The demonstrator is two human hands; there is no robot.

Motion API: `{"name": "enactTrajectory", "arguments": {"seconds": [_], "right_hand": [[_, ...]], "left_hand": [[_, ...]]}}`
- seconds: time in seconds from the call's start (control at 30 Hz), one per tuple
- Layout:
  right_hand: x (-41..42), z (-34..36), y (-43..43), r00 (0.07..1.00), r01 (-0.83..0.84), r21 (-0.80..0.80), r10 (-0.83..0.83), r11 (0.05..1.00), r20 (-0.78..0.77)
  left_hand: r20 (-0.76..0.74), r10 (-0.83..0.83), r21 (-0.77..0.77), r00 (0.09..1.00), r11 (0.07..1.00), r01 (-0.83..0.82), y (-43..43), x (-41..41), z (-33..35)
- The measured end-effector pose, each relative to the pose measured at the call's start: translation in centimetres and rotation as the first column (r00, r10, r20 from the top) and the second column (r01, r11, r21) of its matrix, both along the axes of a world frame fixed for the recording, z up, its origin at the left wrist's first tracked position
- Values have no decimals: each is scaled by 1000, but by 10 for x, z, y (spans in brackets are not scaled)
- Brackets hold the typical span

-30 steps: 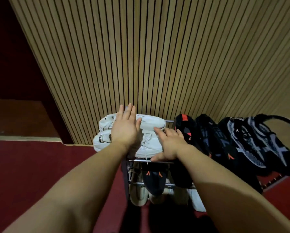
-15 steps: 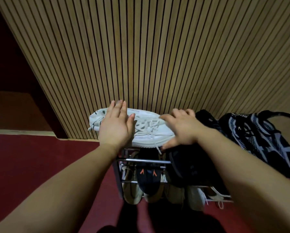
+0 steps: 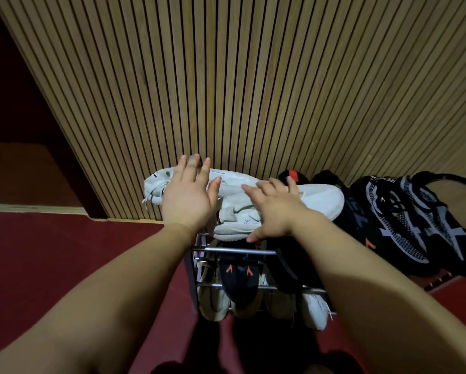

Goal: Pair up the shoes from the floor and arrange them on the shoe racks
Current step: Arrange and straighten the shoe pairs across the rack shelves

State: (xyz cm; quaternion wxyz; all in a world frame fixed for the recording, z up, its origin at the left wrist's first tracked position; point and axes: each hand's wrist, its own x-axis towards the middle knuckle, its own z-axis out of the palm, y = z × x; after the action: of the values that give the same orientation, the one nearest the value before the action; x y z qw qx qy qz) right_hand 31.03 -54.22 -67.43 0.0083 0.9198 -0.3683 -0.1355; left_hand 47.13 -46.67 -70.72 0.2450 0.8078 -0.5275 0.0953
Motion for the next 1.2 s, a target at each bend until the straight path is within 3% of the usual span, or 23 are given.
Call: {"name": "enactTrajectory", "arguments": {"seconds": [0.27, 0.37, 0.43, 0.47, 0.53, 0.57, 0.63, 0.67, 0.73, 0.83, 0.97, 1.1, 1.2], "right_hand": [[-33, 32, 0, 964, -250, -149, 232, 957, -127], [-77, 51, -12, 934, -254, -171, 196, 952, -299], [-99, 54, -14, 910, -116, -74, 76, 991, -407], [-105, 53, -15, 922, 6, 0, -6, 1000, -387], [-107, 50, -16, 966, 237, 211, -208, 948, -152], [-104, 47, -15, 941, 307, 343, -337, 888, 27], [-94, 36, -8, 792, 380, 483, -547, 789, 270], [-88, 28, -3, 746, 435, 472, -600, 767, 288], [-78, 10, 10, 739, 534, 368, -632, 761, 235], [-73, 4, 16, 731, 580, 238, -627, 779, 271], [-99, 18, 7, 869, 469, -42, -453, 882, 201], [-113, 6, 15, 931, 320, -68, -300, 945, 210], [-107, -9, 18, 914, 346, -10, -335, 938, 231]], "left_hand": [[61, -12, 22, 998, 1000, 10, 1, 3, -1], [102, -7, 66, 995, 998, 0, 0, 3, -1], [131, 10, 94, 991, 995, -22, 0, 2, 0], [143, 13, 101, 990, 995, -27, 0, 1, 0], [163, 14, 109, 987, 994, -32, 0, 1, 1], [165, 11, 108, 986, 994, -29, 1, 2, 2], [154, -3, 103, 988, 995, -13, 2, 3, 2], [153, -8, 98, 988, 995, -7, 2, 4, 2], [162, -4, 95, 987, 995, -11, 1, 4, 1], [138, -4, 86, 990, 996, -8, 0, 2, 1], [143, -12, 85, 990, 996, -1, -1, 4, -2], [143, -20, 64, 990, 998, 11, -1, 4, -4], [133, -17, 77, 991, 997, 7, -1, 3, -2]]}}
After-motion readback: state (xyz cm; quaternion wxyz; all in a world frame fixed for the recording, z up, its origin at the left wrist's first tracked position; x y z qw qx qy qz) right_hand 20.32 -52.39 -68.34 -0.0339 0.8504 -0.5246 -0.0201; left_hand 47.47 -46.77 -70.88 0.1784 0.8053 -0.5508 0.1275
